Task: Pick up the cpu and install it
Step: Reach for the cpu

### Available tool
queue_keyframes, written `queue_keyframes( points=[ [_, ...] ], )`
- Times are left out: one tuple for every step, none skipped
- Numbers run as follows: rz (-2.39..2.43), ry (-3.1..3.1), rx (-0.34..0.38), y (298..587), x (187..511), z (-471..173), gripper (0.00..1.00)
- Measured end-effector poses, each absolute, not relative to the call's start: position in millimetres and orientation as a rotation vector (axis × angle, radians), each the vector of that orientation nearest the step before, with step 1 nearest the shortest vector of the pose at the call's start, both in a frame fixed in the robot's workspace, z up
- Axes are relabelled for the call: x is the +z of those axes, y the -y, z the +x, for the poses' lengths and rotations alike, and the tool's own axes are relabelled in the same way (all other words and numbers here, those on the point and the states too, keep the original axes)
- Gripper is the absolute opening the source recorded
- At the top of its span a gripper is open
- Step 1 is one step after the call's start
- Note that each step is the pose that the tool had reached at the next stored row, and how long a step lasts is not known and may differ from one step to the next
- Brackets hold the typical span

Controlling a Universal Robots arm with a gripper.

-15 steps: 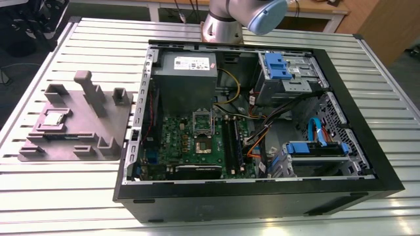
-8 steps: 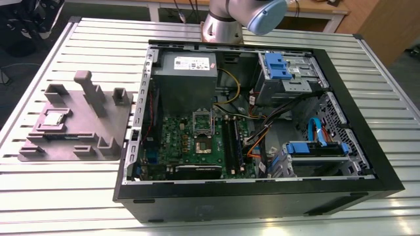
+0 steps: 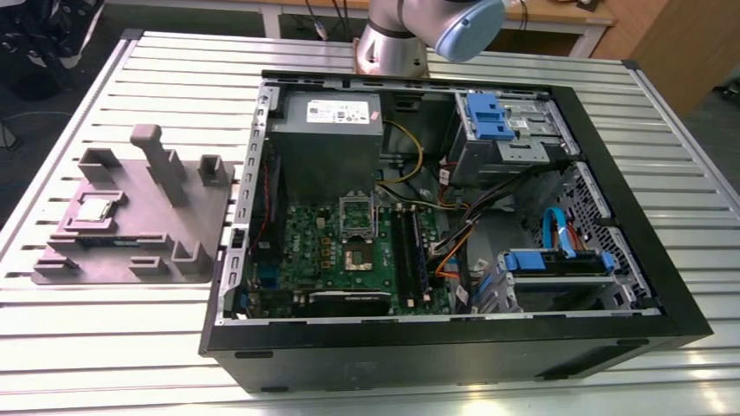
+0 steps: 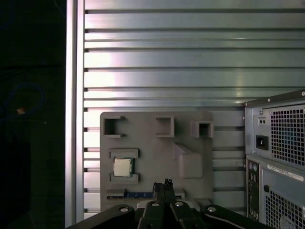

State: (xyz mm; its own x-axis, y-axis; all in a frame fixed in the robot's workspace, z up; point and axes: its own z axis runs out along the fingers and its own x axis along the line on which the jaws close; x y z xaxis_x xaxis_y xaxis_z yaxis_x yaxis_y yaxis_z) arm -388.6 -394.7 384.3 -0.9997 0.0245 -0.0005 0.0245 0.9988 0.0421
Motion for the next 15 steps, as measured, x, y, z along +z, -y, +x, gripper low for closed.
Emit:
queue_keyframes(
  points=[
    [0.039, -3.140, 0.066, 394.7, 384.3, -389.6, 0.10],
    [0.039, -3.140, 0.066, 394.7, 384.3, -390.5, 0.10],
    [0.039, -3.140, 0.066, 394.7, 384.3, -391.4, 0.10],
    [0.039, -3.140, 0.066, 394.7, 384.3, -392.2, 0.10],
    [0.039, -3.140, 0.066, 394.7, 384.3, -393.1, 0.10],
    [0.039, -3.140, 0.066, 394.7, 384.3, -393.9, 0.10],
    [0.039, -3.140, 0.066, 394.7, 384.3, -394.8, 0.10],
    [0.039, -3.140, 0.066, 394.7, 384.3, -395.5, 0.10],
    [0.038, -3.140, 0.066, 394.7, 384.3, -395.6, 0.10],
    [0.038, -3.140, 0.066, 394.7, 384.3, -395.6, 0.10],
    [0.038, -3.140, 0.066, 394.7, 384.3, -395.7, 0.10],
    [0.038, -3.140, 0.066, 394.7, 384.3, -395.7, 0.10],
    [0.039, -3.140, 0.066, 394.7, 384.3, -395.8, 0.10],
    [0.039, -3.140, 0.066, 394.7, 384.3, -395.8, 0.10],
    [0.039, -3.140, 0.066, 394.7, 384.3, -395.8, 0.10]
  ],
)
